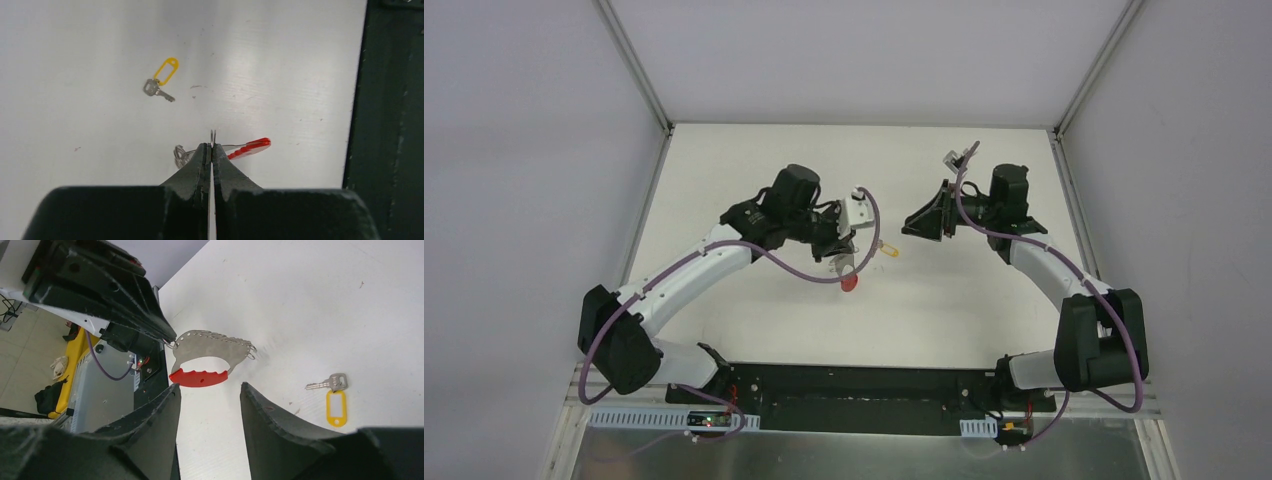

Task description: Put the keys on the keyring

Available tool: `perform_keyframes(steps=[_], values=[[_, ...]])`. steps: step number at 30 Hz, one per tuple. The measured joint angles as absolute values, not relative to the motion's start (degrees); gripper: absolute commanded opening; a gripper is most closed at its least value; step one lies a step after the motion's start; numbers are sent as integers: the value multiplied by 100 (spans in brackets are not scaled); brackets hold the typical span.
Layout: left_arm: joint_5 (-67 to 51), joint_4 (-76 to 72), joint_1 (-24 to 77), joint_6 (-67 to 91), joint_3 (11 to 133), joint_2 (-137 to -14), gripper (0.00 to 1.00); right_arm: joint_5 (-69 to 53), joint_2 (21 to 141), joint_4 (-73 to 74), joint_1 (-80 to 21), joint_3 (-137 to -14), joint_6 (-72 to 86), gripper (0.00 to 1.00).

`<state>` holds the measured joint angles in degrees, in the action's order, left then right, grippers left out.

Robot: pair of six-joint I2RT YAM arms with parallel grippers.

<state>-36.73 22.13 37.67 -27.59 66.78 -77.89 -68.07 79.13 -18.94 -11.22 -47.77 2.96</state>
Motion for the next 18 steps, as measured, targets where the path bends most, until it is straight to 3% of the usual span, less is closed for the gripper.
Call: perform_keyframes(steps=[9, 18], values=[[-1313, 2340, 4814, -3452, 6307, -7581, 0, -6654, 7913, -1232, -1116, -4777, -154, 55], [226, 2307, 5264, -3450, 6307, -7640, 0, -6305, 7964, -1026, -1116, -4777, -631, 57]])
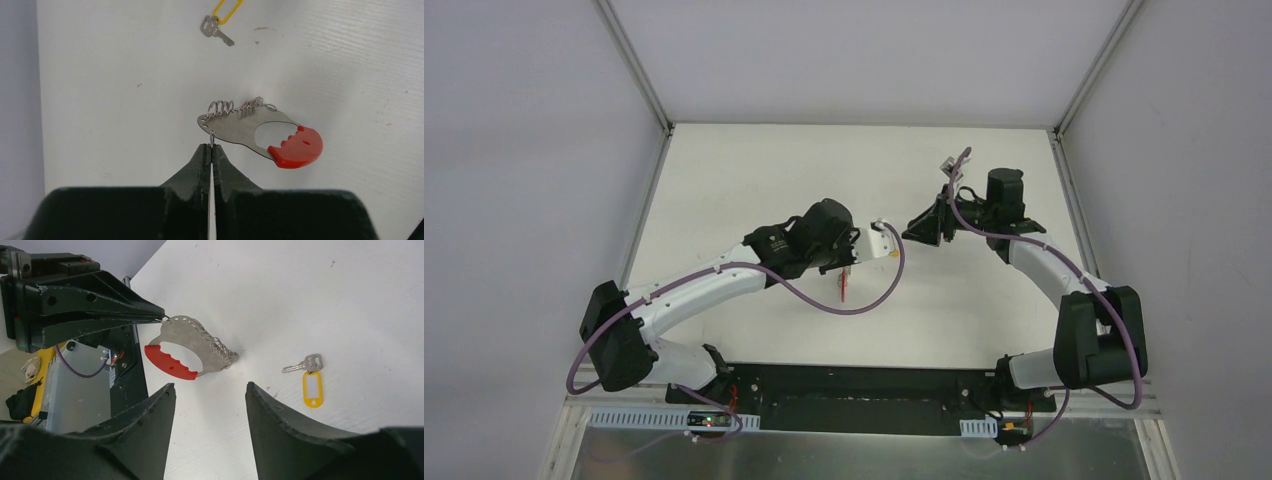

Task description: Put the keys on the keyring

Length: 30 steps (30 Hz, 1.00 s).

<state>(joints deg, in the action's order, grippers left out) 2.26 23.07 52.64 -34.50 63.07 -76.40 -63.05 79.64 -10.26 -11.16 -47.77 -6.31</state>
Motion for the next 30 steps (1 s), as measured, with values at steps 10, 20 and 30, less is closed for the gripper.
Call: perform_keyframes(steps=[10, 20, 30], values=[[613, 2270, 5404, -3406, 6305, -7701, 0, -6208, 8232, -947, -1116, -4777, -716, 57], [233, 2244, 5404, -3225, 6285, -7682, 0, -6211, 8296, -939, -1116, -4777, -716, 57], [-878, 2285, 5009, -2497, 6333, -7612, 0, -6211, 8296, -934, -1116, -4777, -718, 58]])
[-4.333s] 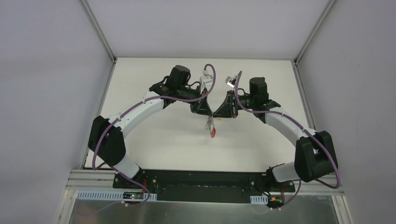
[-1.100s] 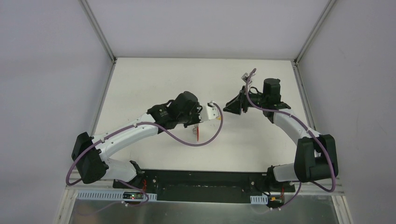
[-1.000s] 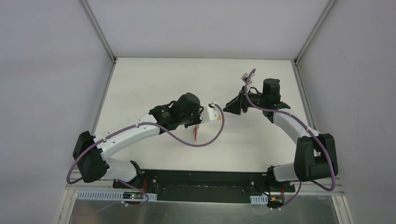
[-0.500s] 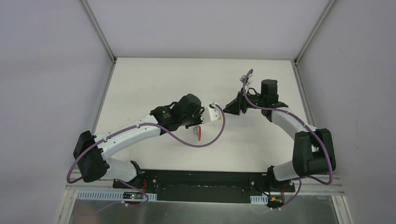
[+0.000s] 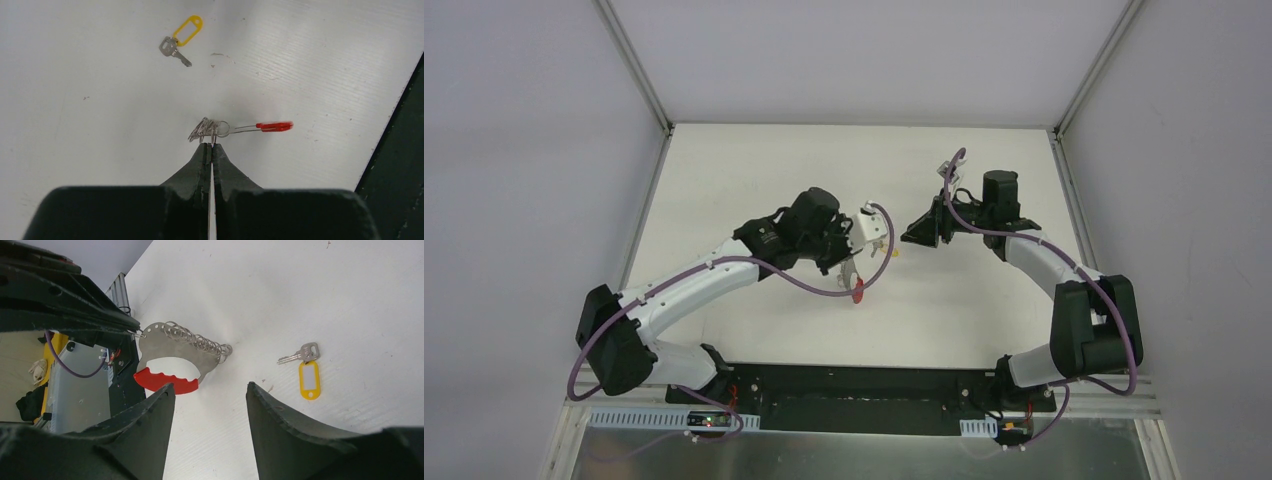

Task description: Put the keys on the keyring

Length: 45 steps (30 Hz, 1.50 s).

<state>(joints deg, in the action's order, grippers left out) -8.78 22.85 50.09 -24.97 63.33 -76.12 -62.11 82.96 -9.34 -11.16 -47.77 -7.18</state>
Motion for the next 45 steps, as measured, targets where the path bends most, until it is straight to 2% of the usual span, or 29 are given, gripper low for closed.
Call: perform_keyframes(steps=[12, 14, 20, 27, 33, 45], values=[[-2714, 1981, 3437, -1599, 6241, -7024, 0, -6003, 8296, -886, -1299, -4777, -801, 57], [-2849, 1964, 3293, -1566, 6241, -6956, 0, -5966, 8302, -784, -1468, -4812, -823, 53], [-3028, 2095, 3173, -1562, 6250, -6932, 0, -4534, 8903, -405, -1997, -5568, -1133, 44], [-3118, 2366, 3063, -1584, 6320, -6930, 0, -3280, 9942, 54, -2436, -6267, -1474, 41], [-3138, 2499, 3063, -1584, 6320, -6930, 0, -2740, 10436, 436, -2727, -6510, -1577, 41], [-3256, 2561, 3063, -1584, 6320, -6930, 0, -2169, 10606, 635, -2908, -6595, -1619, 38]])
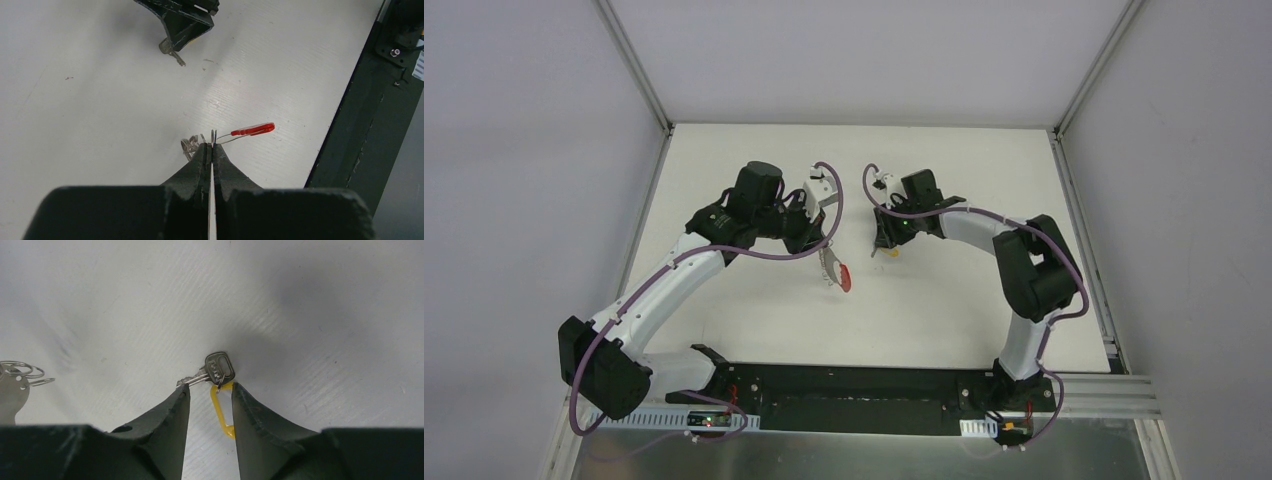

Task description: Put the keys on the keyring

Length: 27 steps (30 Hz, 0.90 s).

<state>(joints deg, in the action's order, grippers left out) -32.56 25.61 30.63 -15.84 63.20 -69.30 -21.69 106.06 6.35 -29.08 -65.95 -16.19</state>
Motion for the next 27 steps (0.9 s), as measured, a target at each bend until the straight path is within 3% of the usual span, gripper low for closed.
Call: perform_keyframes(steps=[7, 12, 27], values=[[-3275, 2556, 3063, -1581, 6318, -6921, 0, -2032, 10781, 674, -2912, -6698, -1616, 32], [-3286, 2552, 3063, -1581, 6318, -6921, 0, -2014, 10822, 692, -2919, -6753, -1616, 21], [-3301, 2552, 3063, -1581, 6316, -6921, 0, -1905, 10851, 755, -2943, -6847, -1660, 9]])
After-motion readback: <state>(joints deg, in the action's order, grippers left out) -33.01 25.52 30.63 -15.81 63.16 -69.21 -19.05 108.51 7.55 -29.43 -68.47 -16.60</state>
